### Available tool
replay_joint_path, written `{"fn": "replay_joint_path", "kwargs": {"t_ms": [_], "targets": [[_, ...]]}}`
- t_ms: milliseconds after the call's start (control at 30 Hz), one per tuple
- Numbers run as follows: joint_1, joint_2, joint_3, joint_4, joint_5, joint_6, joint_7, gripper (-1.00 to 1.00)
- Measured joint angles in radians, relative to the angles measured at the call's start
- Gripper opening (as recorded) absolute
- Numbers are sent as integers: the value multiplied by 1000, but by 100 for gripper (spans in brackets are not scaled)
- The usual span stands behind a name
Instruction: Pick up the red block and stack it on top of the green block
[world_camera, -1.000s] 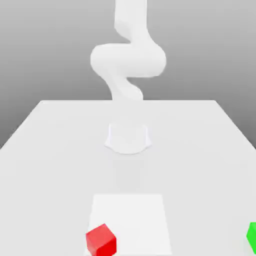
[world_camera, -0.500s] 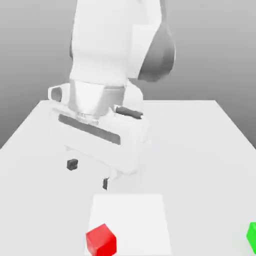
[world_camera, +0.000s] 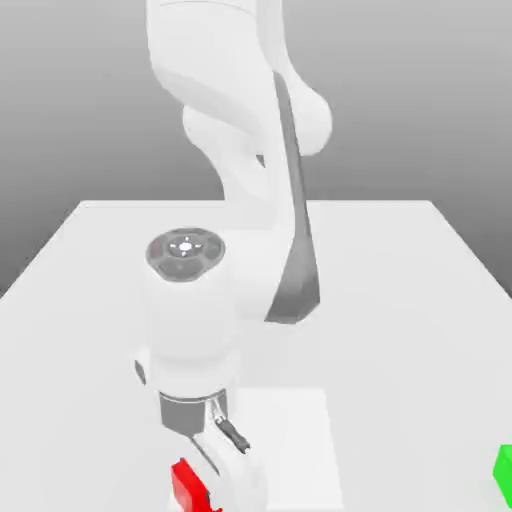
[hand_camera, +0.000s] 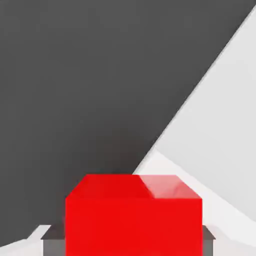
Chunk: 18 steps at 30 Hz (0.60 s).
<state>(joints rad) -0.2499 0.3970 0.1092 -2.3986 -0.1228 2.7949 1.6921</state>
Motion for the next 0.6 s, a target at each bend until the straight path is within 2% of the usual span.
{"fn": "replay_joint_path", "kwargs": {"t_ms": [67,233,600], "targets": [[0,8,-1,1,-2,5,2,-100],[-3,-135,32,-16,43,-122,-24,-100],[343,-90,220,140,-44,-259,253,-100]]}}
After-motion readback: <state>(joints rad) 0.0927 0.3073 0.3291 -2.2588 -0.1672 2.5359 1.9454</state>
